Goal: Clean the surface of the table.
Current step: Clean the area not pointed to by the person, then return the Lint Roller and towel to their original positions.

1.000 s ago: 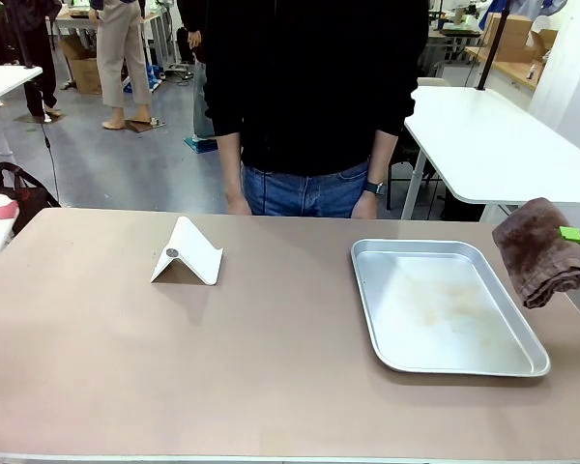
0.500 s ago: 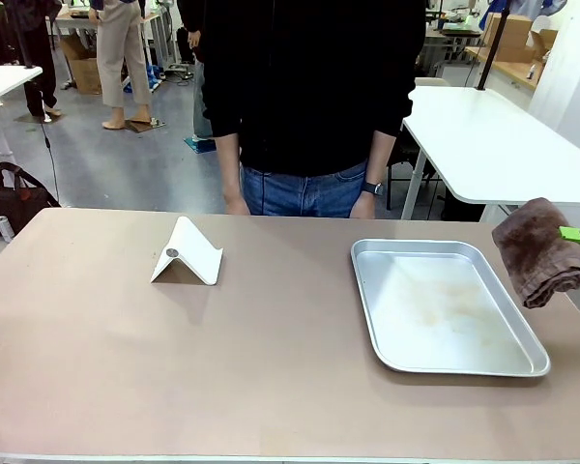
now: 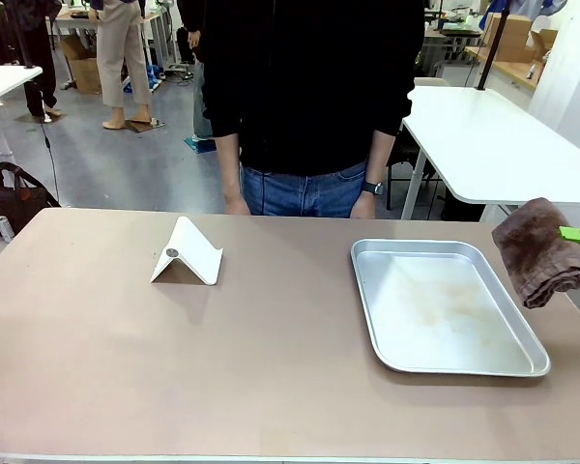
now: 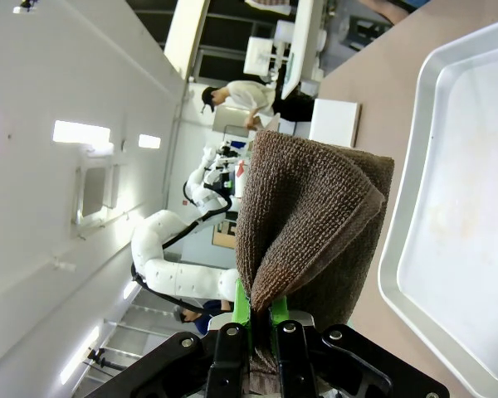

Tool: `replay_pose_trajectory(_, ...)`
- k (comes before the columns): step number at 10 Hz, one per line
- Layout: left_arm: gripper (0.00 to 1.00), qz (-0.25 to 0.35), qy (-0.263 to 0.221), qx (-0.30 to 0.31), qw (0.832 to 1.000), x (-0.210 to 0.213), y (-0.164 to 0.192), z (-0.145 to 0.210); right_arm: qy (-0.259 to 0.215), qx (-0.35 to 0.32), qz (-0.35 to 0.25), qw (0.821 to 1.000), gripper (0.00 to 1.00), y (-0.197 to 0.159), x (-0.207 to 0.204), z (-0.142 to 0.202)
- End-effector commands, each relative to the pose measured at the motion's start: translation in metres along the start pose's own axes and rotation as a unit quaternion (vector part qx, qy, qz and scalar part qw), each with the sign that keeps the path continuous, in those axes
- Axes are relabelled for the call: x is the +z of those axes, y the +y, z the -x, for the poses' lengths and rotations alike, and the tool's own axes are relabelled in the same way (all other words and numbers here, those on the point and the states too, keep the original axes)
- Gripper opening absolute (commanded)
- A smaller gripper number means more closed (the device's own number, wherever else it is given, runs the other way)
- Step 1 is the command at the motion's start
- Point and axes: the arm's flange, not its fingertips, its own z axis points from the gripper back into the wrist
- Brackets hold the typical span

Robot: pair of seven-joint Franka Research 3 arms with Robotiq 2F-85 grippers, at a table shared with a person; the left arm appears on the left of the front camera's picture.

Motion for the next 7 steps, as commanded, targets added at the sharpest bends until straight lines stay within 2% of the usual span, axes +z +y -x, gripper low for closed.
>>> replay_pose_trajectory(1,0.22,-0.002,-0.002,0.003,1.000,-0.0035,-0.0022,0.0048,0.002,0.003,-0.002,1.000,0.11,0.0028,0.0003,-0.0007)
replay_pose_trajectory(7,0.22,-0.002,-0.002,0.003,1.000,-0.0035,-0.0022,0.0048,0.002,0.003,-0.002,1.000,0.11,0.0028,0.0003,-0.0007)
